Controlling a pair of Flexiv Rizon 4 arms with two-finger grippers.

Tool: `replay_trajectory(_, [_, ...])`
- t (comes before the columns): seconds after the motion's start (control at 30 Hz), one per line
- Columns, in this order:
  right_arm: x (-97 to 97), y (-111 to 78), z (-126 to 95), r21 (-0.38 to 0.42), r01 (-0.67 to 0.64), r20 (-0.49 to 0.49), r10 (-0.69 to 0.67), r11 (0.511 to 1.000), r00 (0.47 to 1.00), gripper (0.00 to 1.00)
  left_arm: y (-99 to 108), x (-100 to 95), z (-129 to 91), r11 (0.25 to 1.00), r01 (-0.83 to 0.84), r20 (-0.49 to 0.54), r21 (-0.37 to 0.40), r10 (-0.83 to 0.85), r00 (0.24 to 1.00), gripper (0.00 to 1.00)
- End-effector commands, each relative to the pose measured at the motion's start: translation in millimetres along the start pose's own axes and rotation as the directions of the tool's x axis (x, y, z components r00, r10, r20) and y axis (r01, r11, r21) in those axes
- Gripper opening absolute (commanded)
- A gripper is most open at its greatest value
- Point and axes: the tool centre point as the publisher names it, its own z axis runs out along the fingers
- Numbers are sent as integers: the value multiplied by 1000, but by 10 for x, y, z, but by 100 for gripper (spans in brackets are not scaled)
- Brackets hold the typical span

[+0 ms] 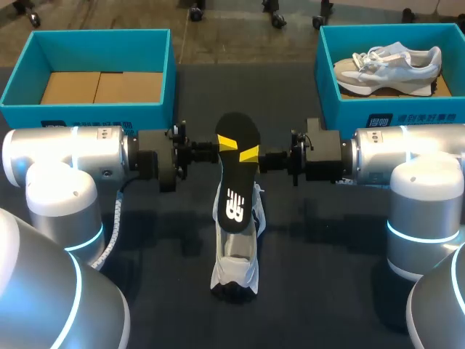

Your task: Take the shoe out of the shoebox, open the shoe tongue, remove and reinsert the insole, then place the shoe into the shoebox

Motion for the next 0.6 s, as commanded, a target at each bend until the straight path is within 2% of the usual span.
replay_trajectory(0.03, [-3,-8,27,-2,1,0,-1,1000,1000,0,3,8,28,1000,-4,0,4,4,1000,0])
replay_trajectory(0.07, [-3,-8,27,-2,1,0,-1,1000,1000,0,-9,1,3,1000,-5,0,5,5,1000,0])
replay_trajectory(0.1, [3,-17,4,3,10,-10,-10,1000,1000,16,-21,-2,-16,1000,-10,-5,6,10,1000,0])
replay_trajectory(0.13, [8,-26,-29,-8,20,-14,-21,1000,1000,40,-33,-4,-37,1000,-11,-6,6,11,1000,0])
replay_trajectory(0.17, [13,-35,-73,-22,33,-21,-33,999,999,97,-43,-2,-62,1000,-13,-12,7,13,1000,0])
replay_trajectory(0.2, [21,-47,-109,-22,50,-26,-50,999,998,100,-56,0,-89,1000,-14,-15,6,14,1000,0])
replay_trajectory(0.33, [49,-96,-273,-20,113,-11,-113,993,994,100,-110,-5,-211,1000,-6,-24,10,7,1000,0])
replay_trajectory(0.47, [83,-129,-470,11,196,55,-197,980,979,100,-193,-48,-359,1000,8,-31,26,-7,999,0])
replay_trajectory(0.6, [96,-145,-598,154,250,213,-279,956,936,100,-276,-76,-505,995,70,-12,77,-69,998,0])
